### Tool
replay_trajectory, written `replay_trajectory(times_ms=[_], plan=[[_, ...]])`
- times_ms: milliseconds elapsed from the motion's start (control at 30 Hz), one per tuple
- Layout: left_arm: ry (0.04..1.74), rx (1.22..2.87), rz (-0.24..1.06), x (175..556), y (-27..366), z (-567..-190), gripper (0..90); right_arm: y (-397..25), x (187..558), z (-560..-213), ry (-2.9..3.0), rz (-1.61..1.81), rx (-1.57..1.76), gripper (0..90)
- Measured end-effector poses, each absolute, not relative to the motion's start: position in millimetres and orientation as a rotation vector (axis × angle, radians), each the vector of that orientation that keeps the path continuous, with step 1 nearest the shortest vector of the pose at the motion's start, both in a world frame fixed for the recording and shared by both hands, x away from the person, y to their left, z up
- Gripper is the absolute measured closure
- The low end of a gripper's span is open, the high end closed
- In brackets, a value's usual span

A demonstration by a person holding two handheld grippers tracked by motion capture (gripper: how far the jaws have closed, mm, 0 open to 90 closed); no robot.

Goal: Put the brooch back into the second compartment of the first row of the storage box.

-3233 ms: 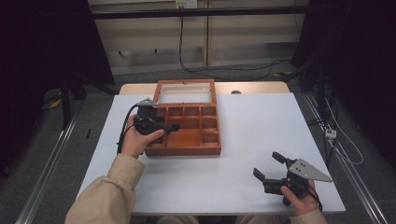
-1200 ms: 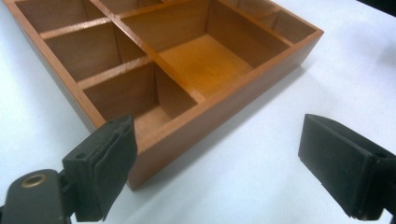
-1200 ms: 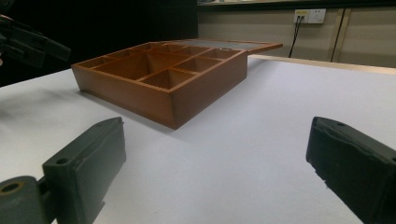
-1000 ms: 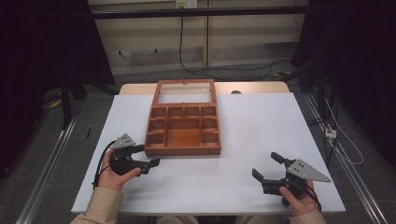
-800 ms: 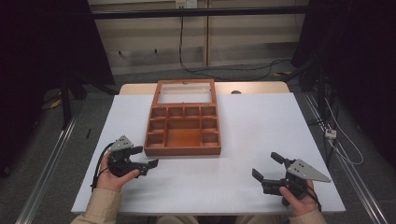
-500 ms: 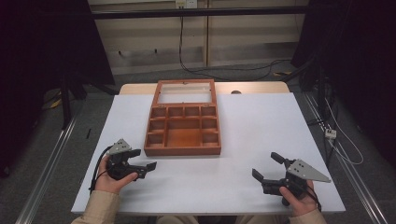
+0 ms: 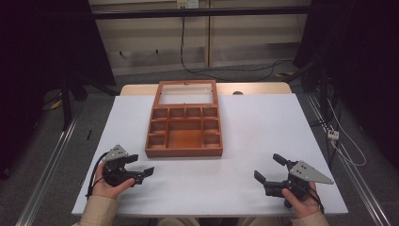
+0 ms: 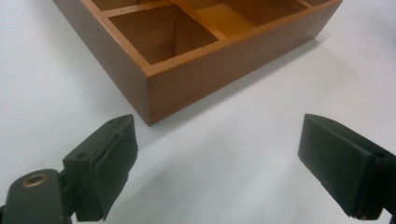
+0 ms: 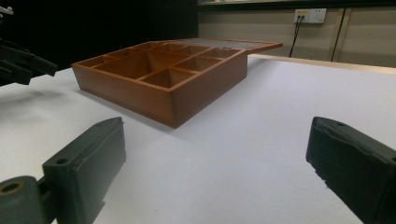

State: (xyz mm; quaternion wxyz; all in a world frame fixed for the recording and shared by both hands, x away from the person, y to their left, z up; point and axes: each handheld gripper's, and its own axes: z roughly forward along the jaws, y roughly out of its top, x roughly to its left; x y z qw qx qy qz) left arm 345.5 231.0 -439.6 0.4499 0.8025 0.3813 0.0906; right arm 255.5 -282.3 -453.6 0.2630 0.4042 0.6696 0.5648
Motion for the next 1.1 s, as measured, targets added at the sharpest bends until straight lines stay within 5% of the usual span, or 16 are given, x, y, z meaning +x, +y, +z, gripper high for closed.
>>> replay_trajectory(times_ms=[1100], plan=[[0.929,1.978,0.231,341.1,235.9,-440.6,11.5,-279.1,259.1,-455.6,1.841,1.5,1.084,4.7]])
